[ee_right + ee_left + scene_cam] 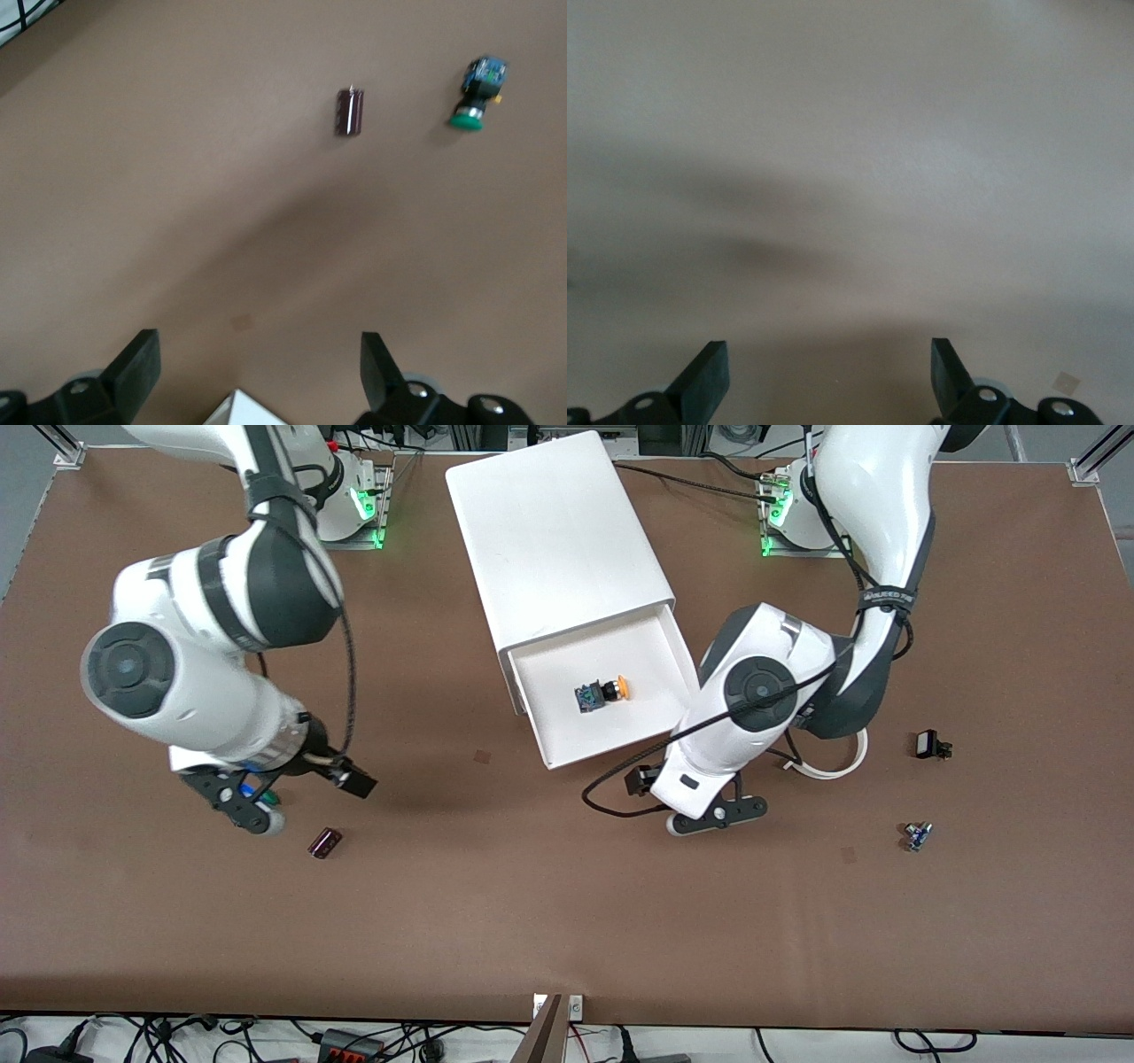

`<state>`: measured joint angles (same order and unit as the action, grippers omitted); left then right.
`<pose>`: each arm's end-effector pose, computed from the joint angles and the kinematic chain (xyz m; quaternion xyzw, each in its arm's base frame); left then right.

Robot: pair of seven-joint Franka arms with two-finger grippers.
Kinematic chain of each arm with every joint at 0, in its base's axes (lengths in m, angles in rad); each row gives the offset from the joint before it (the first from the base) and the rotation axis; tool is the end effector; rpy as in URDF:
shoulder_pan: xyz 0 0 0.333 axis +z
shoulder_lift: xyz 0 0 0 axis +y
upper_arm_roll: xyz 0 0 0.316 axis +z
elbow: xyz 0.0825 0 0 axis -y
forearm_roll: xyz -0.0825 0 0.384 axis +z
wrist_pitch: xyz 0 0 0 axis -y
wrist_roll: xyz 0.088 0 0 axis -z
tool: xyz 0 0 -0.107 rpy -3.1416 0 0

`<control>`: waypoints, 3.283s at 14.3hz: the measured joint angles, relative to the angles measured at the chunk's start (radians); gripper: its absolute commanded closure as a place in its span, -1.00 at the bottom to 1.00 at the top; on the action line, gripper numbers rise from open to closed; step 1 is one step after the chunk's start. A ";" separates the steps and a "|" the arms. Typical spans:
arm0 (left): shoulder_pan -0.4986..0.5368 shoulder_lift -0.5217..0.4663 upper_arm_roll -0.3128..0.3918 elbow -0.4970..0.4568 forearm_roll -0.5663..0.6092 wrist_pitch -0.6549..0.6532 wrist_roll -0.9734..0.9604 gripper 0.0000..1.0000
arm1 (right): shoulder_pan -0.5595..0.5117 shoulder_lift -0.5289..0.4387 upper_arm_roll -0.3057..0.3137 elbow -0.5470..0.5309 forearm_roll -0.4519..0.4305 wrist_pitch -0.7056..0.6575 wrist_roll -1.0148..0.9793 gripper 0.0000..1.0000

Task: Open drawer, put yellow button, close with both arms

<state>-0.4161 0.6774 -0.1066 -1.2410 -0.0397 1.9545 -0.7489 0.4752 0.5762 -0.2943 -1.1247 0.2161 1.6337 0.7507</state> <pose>0.6525 -0.3558 0.3727 0.9897 0.1319 -0.0147 0.0533 0.6823 0.2044 0.4835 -0.9622 0.2698 0.0333 0.0143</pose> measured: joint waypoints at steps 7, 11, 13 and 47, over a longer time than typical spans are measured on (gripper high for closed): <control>-0.075 0.002 -0.001 -0.037 0.000 -0.002 -0.174 -1.00 | -0.123 -0.039 -0.002 -0.006 0.000 -0.034 -0.235 -1.00; -0.094 0.002 -0.003 -0.062 0.000 -0.025 -0.182 -1.00 | -0.200 -0.096 -0.003 -0.048 -0.043 -0.034 -0.413 -1.00; -0.092 -0.001 -0.027 -0.062 0.000 -0.063 -0.182 -1.00 | -0.238 -0.134 -0.003 -0.071 -0.071 -0.037 -0.501 -1.00; 0.023 -0.058 -0.195 -0.062 0.092 -0.300 -0.111 -1.00 | -0.532 -0.563 0.257 -0.565 -0.218 0.044 -0.773 -1.00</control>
<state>-0.3932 0.6196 -0.3020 -1.3034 0.0526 1.6547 -0.8603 -0.0571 0.0132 -0.0375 -1.6894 -0.0016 1.6775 -0.0218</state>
